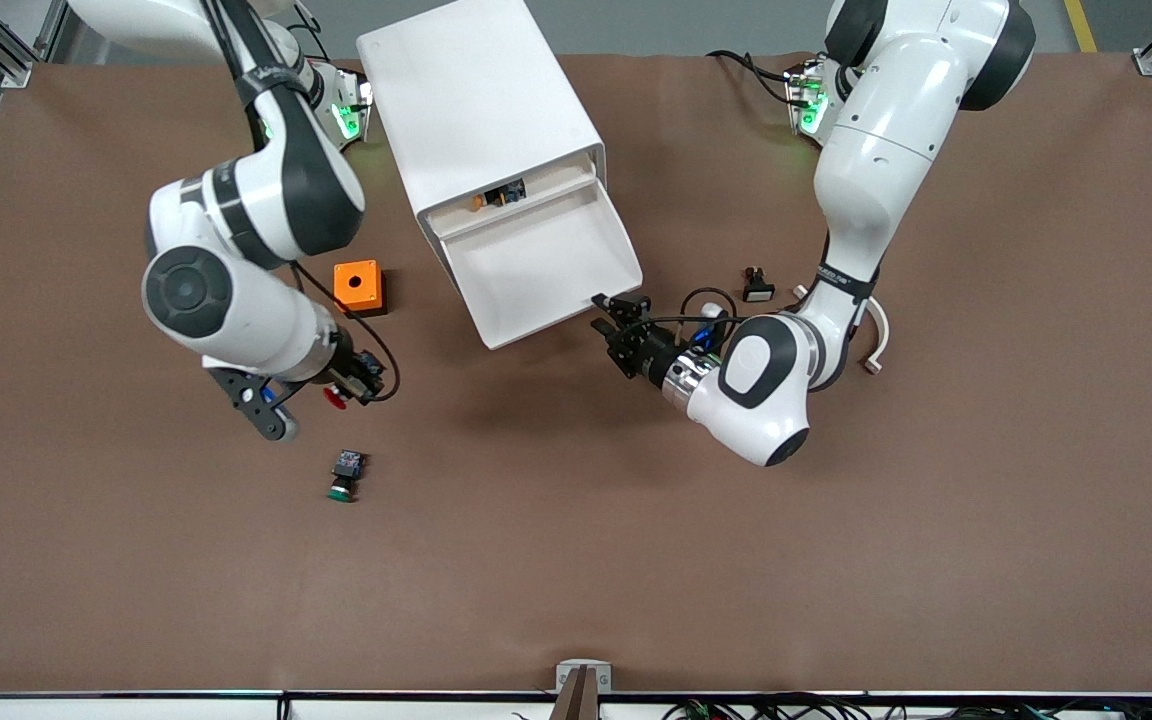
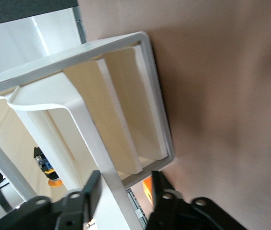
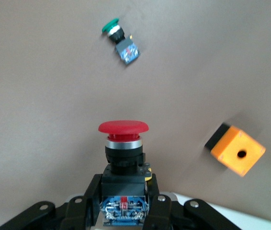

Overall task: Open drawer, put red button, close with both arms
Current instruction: 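Grasp the red button with the right gripper while the left gripper pulls the drawer, then carry the red button into the open drawer with the right gripper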

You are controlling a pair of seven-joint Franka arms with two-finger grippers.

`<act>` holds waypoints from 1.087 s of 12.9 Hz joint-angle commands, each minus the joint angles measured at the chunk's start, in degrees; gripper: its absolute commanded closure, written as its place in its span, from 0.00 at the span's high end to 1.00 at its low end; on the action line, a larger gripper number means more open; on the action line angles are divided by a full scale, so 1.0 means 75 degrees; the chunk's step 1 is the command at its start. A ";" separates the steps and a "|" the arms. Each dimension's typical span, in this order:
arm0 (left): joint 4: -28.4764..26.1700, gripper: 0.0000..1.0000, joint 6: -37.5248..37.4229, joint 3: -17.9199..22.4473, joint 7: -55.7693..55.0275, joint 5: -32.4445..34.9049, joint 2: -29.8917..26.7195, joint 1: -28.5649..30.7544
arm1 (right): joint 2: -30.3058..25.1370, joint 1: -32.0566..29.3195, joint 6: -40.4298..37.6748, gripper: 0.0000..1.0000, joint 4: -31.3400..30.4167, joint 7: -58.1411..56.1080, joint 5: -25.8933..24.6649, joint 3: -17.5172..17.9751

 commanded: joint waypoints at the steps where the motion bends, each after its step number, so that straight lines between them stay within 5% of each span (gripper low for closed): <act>1: 0.0484 0.99 0.0029 0.0186 0.0193 0.0750 -0.0027 -0.0003 | -0.0224 0.0629 0.0112 0.04 -0.0125 0.1282 0.0091 -0.0070; 6: 0.0603 0.99 0.0018 0.1123 0.0838 0.1896 -0.0588 -0.0038 | -0.0353 0.1556 0.1235 0.03 -0.0780 0.3251 0.0103 -0.0070; 14: 0.0943 1.00 0.0158 0.1663 0.3345 0.3787 -0.1011 -0.0073 | -0.0365 0.3057 0.2983 0.03 -0.2000 0.5598 0.0103 -0.0070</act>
